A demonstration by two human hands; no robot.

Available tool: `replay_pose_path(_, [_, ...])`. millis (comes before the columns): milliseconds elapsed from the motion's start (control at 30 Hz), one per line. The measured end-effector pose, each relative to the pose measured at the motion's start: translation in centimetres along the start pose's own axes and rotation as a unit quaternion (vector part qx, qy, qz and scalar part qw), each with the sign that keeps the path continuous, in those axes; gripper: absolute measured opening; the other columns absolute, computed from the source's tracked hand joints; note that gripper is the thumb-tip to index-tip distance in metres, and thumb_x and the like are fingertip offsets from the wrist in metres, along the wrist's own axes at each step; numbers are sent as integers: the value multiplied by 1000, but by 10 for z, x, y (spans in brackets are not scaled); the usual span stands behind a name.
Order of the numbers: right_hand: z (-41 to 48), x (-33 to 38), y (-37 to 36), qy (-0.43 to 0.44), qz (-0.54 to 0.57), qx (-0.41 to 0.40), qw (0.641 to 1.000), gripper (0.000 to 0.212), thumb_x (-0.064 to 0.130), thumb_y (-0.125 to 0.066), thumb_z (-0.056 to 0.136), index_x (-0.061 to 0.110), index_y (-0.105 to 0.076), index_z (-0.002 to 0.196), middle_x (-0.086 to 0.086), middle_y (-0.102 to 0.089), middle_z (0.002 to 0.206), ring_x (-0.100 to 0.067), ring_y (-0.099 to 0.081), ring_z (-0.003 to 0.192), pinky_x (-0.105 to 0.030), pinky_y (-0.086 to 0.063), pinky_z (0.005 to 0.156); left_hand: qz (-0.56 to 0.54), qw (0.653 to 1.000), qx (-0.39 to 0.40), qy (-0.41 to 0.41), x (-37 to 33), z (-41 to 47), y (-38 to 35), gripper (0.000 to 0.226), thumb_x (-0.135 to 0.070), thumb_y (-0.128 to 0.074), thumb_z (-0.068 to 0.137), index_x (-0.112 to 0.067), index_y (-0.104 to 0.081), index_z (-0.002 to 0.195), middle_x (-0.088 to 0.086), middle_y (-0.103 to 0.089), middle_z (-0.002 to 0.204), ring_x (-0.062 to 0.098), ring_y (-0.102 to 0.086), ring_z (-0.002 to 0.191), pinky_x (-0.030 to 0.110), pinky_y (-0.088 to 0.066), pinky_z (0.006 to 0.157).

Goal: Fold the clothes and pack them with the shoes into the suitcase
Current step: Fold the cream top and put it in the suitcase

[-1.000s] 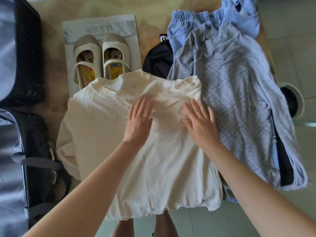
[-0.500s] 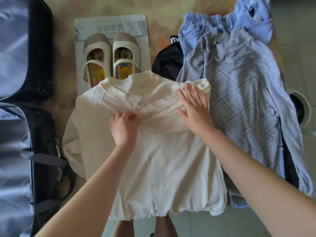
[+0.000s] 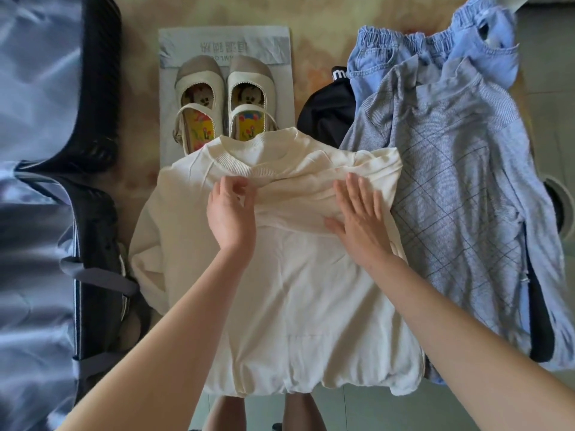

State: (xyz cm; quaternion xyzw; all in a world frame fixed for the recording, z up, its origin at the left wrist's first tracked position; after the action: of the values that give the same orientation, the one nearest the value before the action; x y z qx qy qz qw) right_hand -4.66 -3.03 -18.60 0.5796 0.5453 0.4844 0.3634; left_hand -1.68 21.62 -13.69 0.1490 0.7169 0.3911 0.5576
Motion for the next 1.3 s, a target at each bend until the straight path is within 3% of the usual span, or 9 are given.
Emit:
replay_pose_path(200, [-24, 43, 4, 24, 65, -12, 998, 71, 34, -54, 93, 15, -19, 152, -9, -7, 160, -28, -9, 147, -48, -3, 116, 54, 998, -23, 0, 24, -9, 50, 26, -8, -64, 82, -11, -55, 106, 5, -56, 106, 22, -51, 95, 26, -37, 83])
replay_pose_path(400, [-80, 92, -28, 18, 126, 12, 992, 73, 22, -60, 87, 16, -26, 150, -6, -13, 160, -26, -11, 146, -49, -20, 114, 81, 987, 83, 111, 88, -57, 78, 51, -5, -57, 88, -15, -42, 136, 12, -35, 143, 33, -30, 131, 44, -31, 101])
replay_pose_path(533, [-111, 128, -41, 42, 150, 36, 987, 60, 27, -40, 91, 17, -30, 148, -5, -16, 159, -22, -9, 146, -42, -12, 115, 70, 978, 114, 159, 111, -103, 81, 57, -6, -55, 90, -16, -35, 143, 10, -11, 156, 29, -14, 142, 46, -28, 111])
replay_pose_path(667, [-127, 154, -57, 68, 123, 64, 988, 61, 29, -42, 90, 17, -28, 148, -8, -21, 157, -22, -10, 145, -40, -11, 113, 18, 976, 72, 205, 123, -126, 89, 59, -11, -52, 94, -24, -32, 147, 13, -1, 157, 24, -5, 146, 35, -20, 114])
replay_pose_path(733, [-129, 157, -65, 70, 107, 75, 989, 64, 28, -48, 89, 17, -26, 149, -9, -18, 158, -25, -8, 145, -43, -11, 113, -24, 968, 42, 248, 130, -127, 93, 53, -11, -48, 96, -22, -34, 146, 14, -10, 156, 23, -13, 145, 28, -20, 111])
replay_pose_path(867, [-131, 158, -68, 75, 99, 86, 989, 70, 20, -60, 87, 17, -28, 149, -9, -16, 159, -23, -2, 146, -44, -6, 117, -152, 909, -49, 384, 149, -134, 99, 36, -12, -41, 100, -15, -52, 134, 8, -45, 144, 22, -46, 129, 19, -32, 94])
replay_pose_path(1000, [-127, 155, -60, 70, 94, 80, 990, 55, 23, -48, 87, 15, -43, 142, -8, -29, 155, -21, -11, 143, -41, -4, 114, -186, 873, -144, 427, 162, -132, 110, 26, -7, -49, 95, -10, -61, 118, 11, -63, 119, 25, -59, 109, 18, -39, 79])
replay_pose_path(1100, [-126, 156, -57, 70, 84, 86, 990, 53, 28, -36, 87, 14, -50, 136, -10, -38, 150, -22, -18, 140, -41, -6, 111, -199, 845, -157, 470, 177, -135, 111, 31, -4, -55, 90, -5, -54, 121, 15, -66, 111, 29, -61, 104, 28, -42, 85])
replay_pose_path(1300, [-126, 163, -50, 54, 135, 60, 988, 53, 28, -32, 88, 13, -51, 135, -12, -35, 151, -20, -17, 141, -35, 3, 113, -218, 870, -128, 424, 163, -135, 117, 25, -11, -58, 87, -11, -62, 112, 3, -66, 99, 15, -61, 88, 23, -42, 77])
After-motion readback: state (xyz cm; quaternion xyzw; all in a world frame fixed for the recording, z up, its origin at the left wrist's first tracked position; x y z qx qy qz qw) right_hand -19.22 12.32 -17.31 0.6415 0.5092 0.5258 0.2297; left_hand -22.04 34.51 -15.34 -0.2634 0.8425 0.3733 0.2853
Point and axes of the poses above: each hand's wrist, its own z-axis towards the middle knuckle, its own y-axis out of the back of the hand, x = y × z, the point moved 9 cm from there along z, towards the middle knuckle
